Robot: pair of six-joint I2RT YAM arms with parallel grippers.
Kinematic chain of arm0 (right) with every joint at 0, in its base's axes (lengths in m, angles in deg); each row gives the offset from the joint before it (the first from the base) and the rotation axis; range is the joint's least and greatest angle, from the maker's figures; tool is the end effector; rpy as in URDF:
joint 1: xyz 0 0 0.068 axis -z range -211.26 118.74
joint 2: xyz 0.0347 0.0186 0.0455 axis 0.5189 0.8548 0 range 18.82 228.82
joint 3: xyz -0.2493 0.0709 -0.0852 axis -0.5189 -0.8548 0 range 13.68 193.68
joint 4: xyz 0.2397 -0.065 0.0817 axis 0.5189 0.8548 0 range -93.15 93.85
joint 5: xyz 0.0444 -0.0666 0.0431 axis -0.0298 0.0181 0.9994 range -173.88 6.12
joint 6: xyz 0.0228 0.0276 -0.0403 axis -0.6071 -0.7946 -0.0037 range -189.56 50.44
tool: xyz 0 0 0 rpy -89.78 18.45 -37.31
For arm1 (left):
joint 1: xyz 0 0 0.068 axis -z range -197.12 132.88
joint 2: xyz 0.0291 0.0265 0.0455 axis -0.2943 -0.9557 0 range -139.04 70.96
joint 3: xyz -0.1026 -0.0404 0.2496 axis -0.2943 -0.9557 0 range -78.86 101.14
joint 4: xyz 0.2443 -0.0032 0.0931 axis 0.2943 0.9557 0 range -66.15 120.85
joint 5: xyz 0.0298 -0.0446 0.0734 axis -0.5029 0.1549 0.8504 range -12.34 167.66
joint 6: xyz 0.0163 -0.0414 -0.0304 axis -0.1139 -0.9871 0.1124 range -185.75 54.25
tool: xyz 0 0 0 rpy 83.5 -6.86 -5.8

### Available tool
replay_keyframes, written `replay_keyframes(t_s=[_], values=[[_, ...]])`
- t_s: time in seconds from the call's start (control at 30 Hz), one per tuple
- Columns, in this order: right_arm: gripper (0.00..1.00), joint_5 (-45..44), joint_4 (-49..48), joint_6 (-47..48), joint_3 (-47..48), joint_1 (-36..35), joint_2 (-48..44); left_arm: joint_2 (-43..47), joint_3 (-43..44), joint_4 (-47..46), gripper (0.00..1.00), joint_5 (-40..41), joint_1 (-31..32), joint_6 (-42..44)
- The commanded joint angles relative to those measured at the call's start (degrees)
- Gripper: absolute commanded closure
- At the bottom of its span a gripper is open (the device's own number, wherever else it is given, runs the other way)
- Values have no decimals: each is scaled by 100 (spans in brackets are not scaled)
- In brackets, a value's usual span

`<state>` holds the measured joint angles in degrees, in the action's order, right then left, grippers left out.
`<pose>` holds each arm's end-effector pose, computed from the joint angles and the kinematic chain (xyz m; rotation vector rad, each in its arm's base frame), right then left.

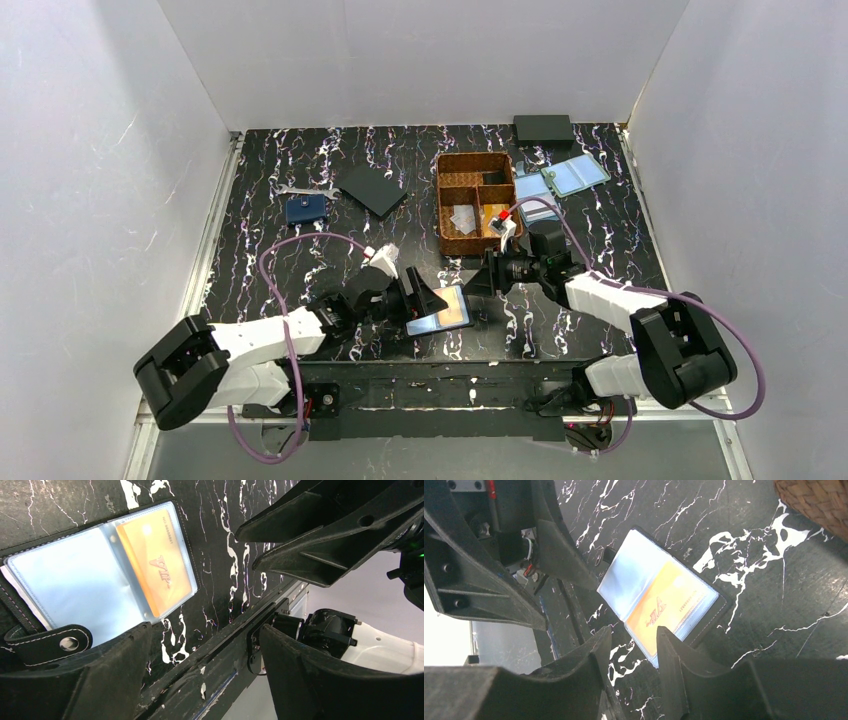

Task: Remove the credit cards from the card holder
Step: Remove the credit card from the card holder.

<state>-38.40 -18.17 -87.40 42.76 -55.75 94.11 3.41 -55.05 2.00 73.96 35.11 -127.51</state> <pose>0.2174 0.1270 0.1824 -0.6265 2.0990 1.2671 0.1448 -0.1905 0.1907 -0.1360 2.2140 -1.2960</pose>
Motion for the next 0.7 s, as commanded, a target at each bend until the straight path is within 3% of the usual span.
replay_keyframes(t_s=[0.0, 0.13, 0.3, 0.67], values=[[54, -282, -478, -444, -59, -46, 93, -98, 224, 174, 32, -34, -52, 225], [54, -423, -761, -870, -176, -47, 124, -251, 291, 181, 42, -46, -54, 310], [56, -491, -1189, -1391, -319, -82, 268, -503, 436, 192, 46, -71, -61, 428], [61, -770, -1099, -1437, -170, -522, 846, -1175, 680, 196, 57, 67, -78, 478]])
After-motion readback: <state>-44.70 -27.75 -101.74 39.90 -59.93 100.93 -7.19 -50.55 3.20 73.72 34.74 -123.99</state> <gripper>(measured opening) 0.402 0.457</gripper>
